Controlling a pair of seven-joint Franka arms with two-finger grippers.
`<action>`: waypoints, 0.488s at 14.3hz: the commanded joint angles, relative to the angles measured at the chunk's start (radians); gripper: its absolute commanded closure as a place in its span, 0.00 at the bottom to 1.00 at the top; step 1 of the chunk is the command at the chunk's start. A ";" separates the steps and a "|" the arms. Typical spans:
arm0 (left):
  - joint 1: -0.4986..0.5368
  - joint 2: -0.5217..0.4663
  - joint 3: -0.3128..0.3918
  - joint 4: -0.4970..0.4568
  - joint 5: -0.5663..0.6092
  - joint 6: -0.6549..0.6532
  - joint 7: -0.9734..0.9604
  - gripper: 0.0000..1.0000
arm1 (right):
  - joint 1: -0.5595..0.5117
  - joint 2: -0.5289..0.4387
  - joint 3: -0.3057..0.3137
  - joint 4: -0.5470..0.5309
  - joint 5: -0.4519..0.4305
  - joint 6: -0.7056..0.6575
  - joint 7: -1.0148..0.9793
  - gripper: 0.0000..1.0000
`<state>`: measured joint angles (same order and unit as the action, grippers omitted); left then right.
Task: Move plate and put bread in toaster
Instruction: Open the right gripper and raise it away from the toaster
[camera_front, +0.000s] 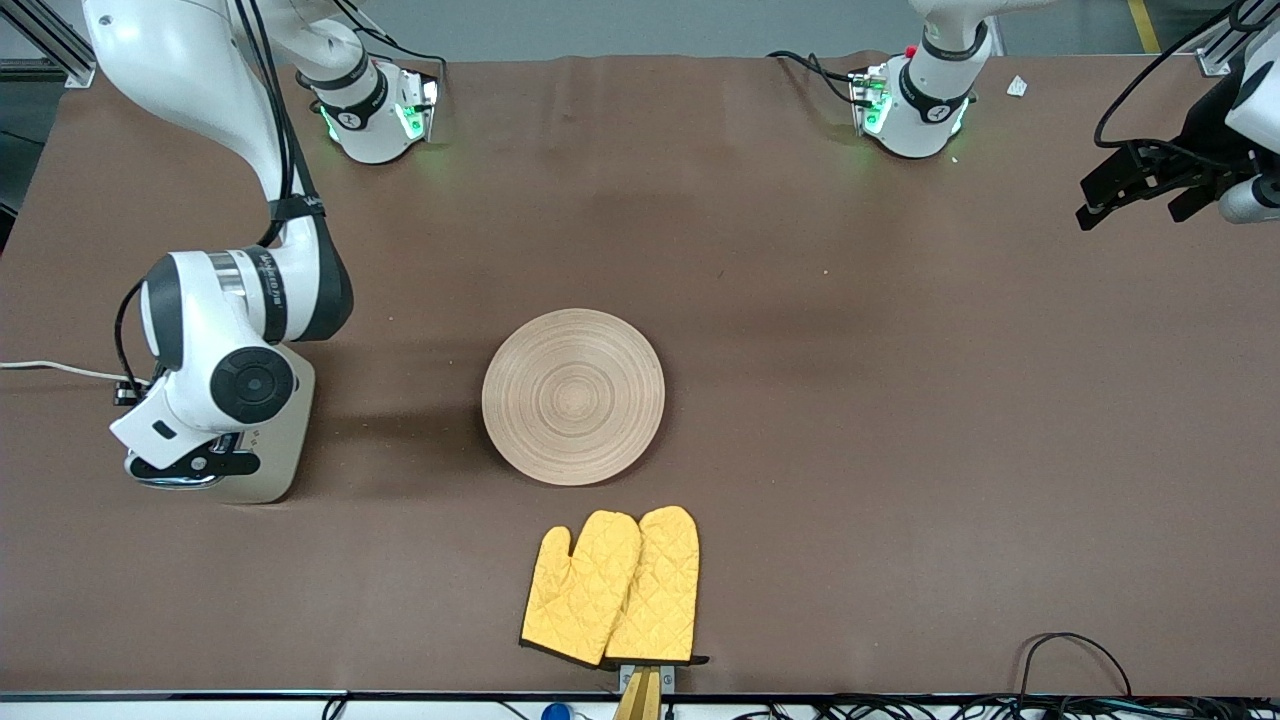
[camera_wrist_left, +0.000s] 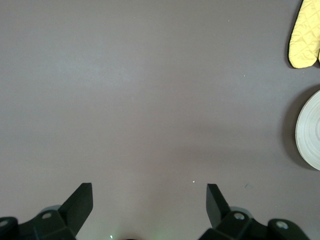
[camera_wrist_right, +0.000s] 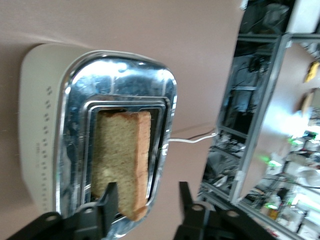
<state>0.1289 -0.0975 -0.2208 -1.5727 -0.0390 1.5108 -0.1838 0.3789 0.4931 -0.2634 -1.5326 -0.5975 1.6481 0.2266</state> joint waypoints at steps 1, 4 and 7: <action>0.001 -0.001 0.001 0.011 -0.016 -0.004 0.017 0.00 | -0.043 -0.011 0.012 0.055 0.141 0.001 0.002 0.00; 0.001 -0.001 0.001 0.011 -0.016 -0.004 0.017 0.00 | -0.064 -0.022 0.012 0.126 0.307 -0.014 -0.009 0.00; 0.001 -0.001 0.001 0.011 -0.016 -0.004 0.015 0.00 | -0.063 -0.095 0.012 0.141 0.419 -0.031 -0.006 0.00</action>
<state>0.1288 -0.0975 -0.2208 -1.5728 -0.0391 1.5108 -0.1837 0.3292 0.4660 -0.2643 -1.3923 -0.2552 1.6406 0.2245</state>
